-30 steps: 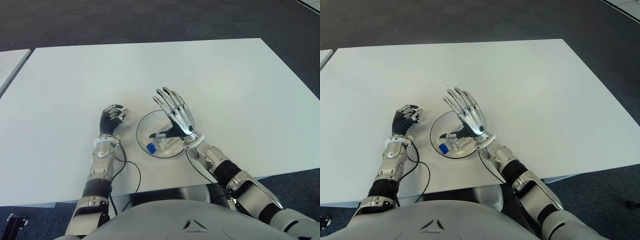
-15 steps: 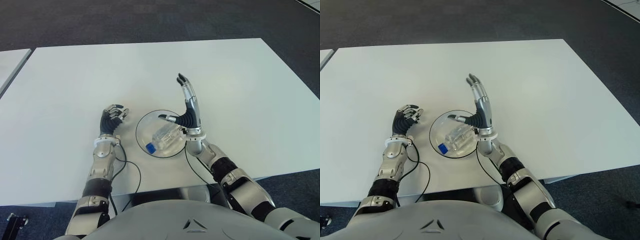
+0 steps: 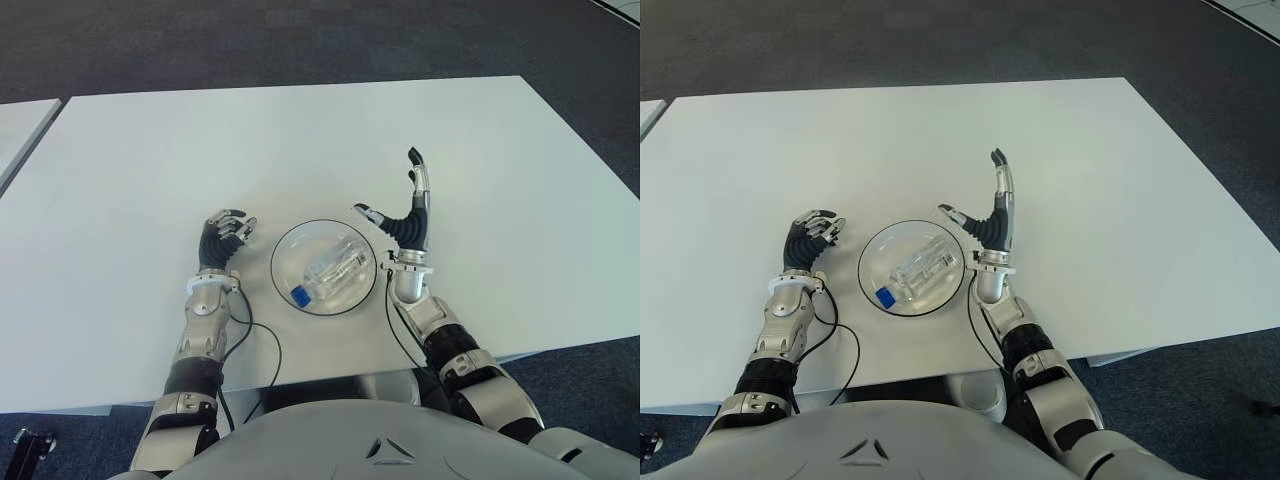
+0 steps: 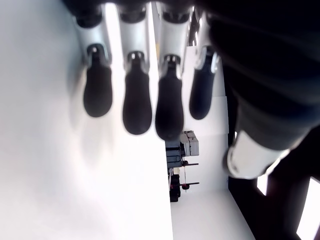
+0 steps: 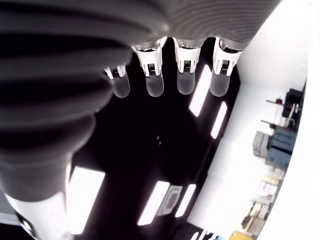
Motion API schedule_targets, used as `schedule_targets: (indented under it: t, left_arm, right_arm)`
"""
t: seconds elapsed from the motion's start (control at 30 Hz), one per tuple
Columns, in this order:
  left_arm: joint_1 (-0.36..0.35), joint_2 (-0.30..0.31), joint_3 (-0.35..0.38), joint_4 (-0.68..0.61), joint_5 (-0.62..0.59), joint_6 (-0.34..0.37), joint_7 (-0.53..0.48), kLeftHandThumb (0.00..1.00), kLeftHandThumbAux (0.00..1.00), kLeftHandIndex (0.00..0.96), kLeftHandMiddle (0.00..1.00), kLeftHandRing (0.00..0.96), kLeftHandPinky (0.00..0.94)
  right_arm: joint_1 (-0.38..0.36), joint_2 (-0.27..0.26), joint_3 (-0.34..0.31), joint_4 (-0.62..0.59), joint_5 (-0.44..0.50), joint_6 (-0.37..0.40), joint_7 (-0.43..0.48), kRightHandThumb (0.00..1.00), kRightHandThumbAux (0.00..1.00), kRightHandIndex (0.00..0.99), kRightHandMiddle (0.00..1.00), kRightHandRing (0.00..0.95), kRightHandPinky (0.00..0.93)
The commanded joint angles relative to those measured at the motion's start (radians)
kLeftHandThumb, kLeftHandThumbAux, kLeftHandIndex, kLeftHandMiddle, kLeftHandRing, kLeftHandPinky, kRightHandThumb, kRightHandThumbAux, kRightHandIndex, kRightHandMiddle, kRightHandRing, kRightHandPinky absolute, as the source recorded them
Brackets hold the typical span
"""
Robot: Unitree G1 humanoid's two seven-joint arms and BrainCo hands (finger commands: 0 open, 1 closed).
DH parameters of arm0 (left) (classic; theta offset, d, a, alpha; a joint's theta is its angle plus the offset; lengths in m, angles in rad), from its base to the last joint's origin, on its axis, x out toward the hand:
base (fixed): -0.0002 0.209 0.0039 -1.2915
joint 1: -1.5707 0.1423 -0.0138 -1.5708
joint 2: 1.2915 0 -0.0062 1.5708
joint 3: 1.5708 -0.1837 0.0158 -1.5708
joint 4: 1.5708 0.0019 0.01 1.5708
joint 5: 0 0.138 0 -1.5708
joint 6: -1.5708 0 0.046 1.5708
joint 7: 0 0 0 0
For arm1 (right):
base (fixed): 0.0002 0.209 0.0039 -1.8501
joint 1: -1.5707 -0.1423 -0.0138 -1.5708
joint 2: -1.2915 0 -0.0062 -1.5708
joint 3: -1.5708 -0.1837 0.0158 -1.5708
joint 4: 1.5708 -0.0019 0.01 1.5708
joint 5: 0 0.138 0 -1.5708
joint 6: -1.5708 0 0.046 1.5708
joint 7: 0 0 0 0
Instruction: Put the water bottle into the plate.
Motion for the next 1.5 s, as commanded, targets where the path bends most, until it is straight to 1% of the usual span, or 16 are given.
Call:
schedule_targets:
  t: [0.03,0.13,0.2,0.3,0.4,0.57,0.63,0.77,0.9,1.1,1.2,1.27,1.3,1.33,1.4,1.5]
  left_arm:
    - [0.040,-0.014,-0.005,0.031,-0.007,0.068,-0.001,0.707,0.717,0.434,0.653,0.649,0.631]
    - [0.041,-0.016,-0.005,0.028,-0.009,0.068,-0.001,0.707,0.716,0.434,0.654,0.648,0.632]
    - [0.041,-0.017,-0.005,0.026,-0.010,0.068,-0.002,0.707,0.716,0.434,0.652,0.647,0.631]
    - [0.043,-0.019,-0.003,0.020,-0.015,0.069,-0.006,0.708,0.716,0.433,0.651,0.646,0.631]
    - [0.047,-0.021,-0.003,0.009,-0.018,0.073,-0.005,0.708,0.716,0.433,0.652,0.647,0.633]
    - [0.052,-0.022,-0.002,-0.005,-0.022,0.082,-0.006,0.708,0.716,0.433,0.656,0.647,0.633]
    - [0.053,-0.026,0.003,-0.010,-0.028,0.096,-0.003,0.708,0.716,0.433,0.653,0.641,0.628]
    - [0.050,-0.030,0.010,-0.006,-0.035,0.109,0.003,0.707,0.716,0.433,0.647,0.636,0.625]
    - [0.048,-0.030,0.011,-0.001,-0.032,0.109,0.008,0.707,0.715,0.434,0.647,0.637,0.629]
    - [0.045,-0.026,0.008,0.004,-0.026,0.106,0.008,0.707,0.715,0.434,0.653,0.643,0.637]
    - [0.045,-0.027,0.010,0.003,-0.031,0.108,0.006,0.706,0.716,0.434,0.653,0.641,0.634]
    - [0.044,-0.028,0.013,0.004,-0.036,0.108,0.005,0.706,0.716,0.434,0.652,0.640,0.635]
    - [0.044,-0.029,0.014,0.004,-0.037,0.108,0.004,0.706,0.716,0.434,0.652,0.640,0.636]
    - [0.044,-0.029,0.015,0.004,-0.039,0.108,0.004,0.706,0.716,0.434,0.652,0.641,0.636]
    - [0.043,-0.031,0.016,0.004,-0.041,0.108,0.004,0.705,0.715,0.434,0.653,0.641,0.636]
    - [0.044,-0.031,0.016,0.004,-0.041,0.108,0.006,0.706,0.715,0.434,0.656,0.643,0.637]
  right_arm:
    - [-0.015,0.025,-0.070,0.065,0.114,-0.007,0.093,0.324,0.914,0.003,0.000,0.003,0.103]
    - [-0.020,0.031,-0.110,0.094,0.180,0.010,0.171,0.335,0.943,0.012,0.001,0.012,0.115]
    - [-0.022,0.036,-0.133,0.107,0.216,0.024,0.219,0.290,0.954,0.033,0.012,0.028,0.117]
    - [-0.038,0.028,-0.175,0.156,0.289,0.054,0.329,0.245,0.942,0.053,0.032,0.050,0.133]
    - [-0.048,0.025,-0.211,0.195,0.348,0.061,0.425,0.230,0.933,0.069,0.054,0.071,0.159]
    - [-0.053,0.040,-0.264,0.212,0.437,0.082,0.561,0.270,0.932,0.100,0.106,0.120,0.215]
    - [-0.054,0.048,-0.290,0.213,0.485,0.111,0.624,0.286,0.951,0.122,0.138,0.150,0.244]
    - [-0.055,0.059,-0.327,0.200,0.548,0.174,0.706,0.317,0.981,0.169,0.189,0.194,0.282]
    - [-0.055,0.062,-0.347,0.185,0.565,0.234,0.736,0.367,0.995,0.218,0.235,0.232,0.311]
    - [-0.044,0.060,-0.355,0.151,0.548,0.322,0.734,0.425,0.998,0.305,0.313,0.303,0.371]
    - [-0.037,0.061,-0.361,0.147,0.544,0.350,0.735,0.436,0.998,0.348,0.369,0.375,0.436]
    - [-0.035,0.059,-0.368,0.165,0.546,0.353,0.744,0.565,0.870,0.381,0.414,0.441,0.492]
    - [-0.036,0.057,-0.372,0.176,0.548,0.352,0.750,0.613,0.821,0.397,0.471,0.490,0.532]
    - [-0.037,0.056,-0.374,0.183,0.548,0.353,0.755,0.630,0.804,0.402,0.491,0.507,0.546]
    - [-0.038,0.055,-0.376,0.188,0.547,0.355,0.763,0.669,0.762,0.419,0.571,0.584,0.596]
    - [-0.039,0.055,-0.377,0.196,0.543,0.353,0.770,0.686,0.742,0.428,0.636,0.640,0.639]
